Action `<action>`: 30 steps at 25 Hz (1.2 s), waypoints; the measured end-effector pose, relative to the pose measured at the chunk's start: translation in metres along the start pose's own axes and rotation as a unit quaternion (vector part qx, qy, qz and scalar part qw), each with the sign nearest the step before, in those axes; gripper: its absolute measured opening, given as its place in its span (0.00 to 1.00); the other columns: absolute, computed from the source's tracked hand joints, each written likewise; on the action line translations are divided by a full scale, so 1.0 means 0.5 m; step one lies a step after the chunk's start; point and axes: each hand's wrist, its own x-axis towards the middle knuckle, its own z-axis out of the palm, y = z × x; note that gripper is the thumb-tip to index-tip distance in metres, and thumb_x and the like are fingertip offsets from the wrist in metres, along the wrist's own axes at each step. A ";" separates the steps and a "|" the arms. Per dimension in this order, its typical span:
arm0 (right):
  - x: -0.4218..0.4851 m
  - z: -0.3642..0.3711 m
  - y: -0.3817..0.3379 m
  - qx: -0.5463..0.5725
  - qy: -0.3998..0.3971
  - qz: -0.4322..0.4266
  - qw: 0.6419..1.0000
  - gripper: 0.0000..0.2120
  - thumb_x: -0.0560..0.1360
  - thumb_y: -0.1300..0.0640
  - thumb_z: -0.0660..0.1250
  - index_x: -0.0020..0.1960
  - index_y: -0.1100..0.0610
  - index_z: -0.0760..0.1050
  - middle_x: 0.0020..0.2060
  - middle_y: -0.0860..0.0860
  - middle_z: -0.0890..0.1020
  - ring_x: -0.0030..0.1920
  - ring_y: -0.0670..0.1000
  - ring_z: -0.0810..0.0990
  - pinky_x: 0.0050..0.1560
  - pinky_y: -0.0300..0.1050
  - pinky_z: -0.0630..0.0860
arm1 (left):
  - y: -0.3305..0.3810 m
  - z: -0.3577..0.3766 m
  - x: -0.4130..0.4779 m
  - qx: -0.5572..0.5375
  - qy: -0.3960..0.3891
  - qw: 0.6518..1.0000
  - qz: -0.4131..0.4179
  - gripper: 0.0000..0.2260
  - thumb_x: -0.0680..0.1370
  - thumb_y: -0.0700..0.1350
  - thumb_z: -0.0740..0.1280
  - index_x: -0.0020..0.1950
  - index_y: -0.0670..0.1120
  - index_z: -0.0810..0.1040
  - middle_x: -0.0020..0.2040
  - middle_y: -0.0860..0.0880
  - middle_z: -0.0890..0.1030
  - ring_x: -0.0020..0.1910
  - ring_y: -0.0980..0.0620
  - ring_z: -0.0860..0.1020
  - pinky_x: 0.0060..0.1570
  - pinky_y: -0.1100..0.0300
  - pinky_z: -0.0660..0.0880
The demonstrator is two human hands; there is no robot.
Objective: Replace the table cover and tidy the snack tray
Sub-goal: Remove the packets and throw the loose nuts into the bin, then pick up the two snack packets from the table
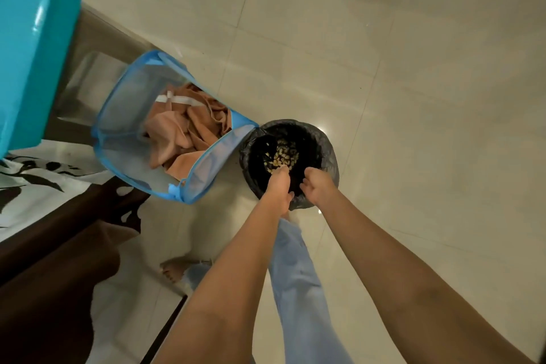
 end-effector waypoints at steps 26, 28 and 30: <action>-0.894 0.704 0.205 -0.359 -0.286 -0.378 0.804 0.11 0.77 0.65 0.59 0.36 0.57 0.70 0.32 0.53 0.75 0.31 0.46 0.73 0.31 0.35 0.69 | 0.314 -0.757 -0.803 -0.174 -0.035 0.907 0.382 0.06 0.81 0.45 0.60 0.51 0.46 0.76 0.42 0.52 0.81 0.39 0.56 0.77 0.42 0.63 0.71; -1.001 0.801 0.317 -0.404 -0.348 -0.402 0.745 0.11 0.78 0.63 0.60 0.37 0.57 0.71 0.32 0.52 0.76 0.31 0.46 0.74 0.30 0.33 0.69 | 0.281 -0.924 -0.881 -0.221 0.019 0.880 0.420 0.06 0.80 0.45 0.62 0.54 0.45 0.76 0.45 0.50 0.79 0.41 0.55 0.76 0.43 0.63 0.72; -1.099 0.888 0.451 -0.445 -0.401 -0.412 0.687 0.10 0.78 0.61 0.60 0.38 0.56 0.72 0.33 0.52 0.77 0.32 0.45 0.74 0.29 0.32 0.70 | 0.220 -1.090 -0.952 -0.262 0.078 0.851 0.448 0.07 0.80 0.45 0.62 0.55 0.45 0.76 0.46 0.50 0.80 0.42 0.55 0.76 0.44 0.63 0.72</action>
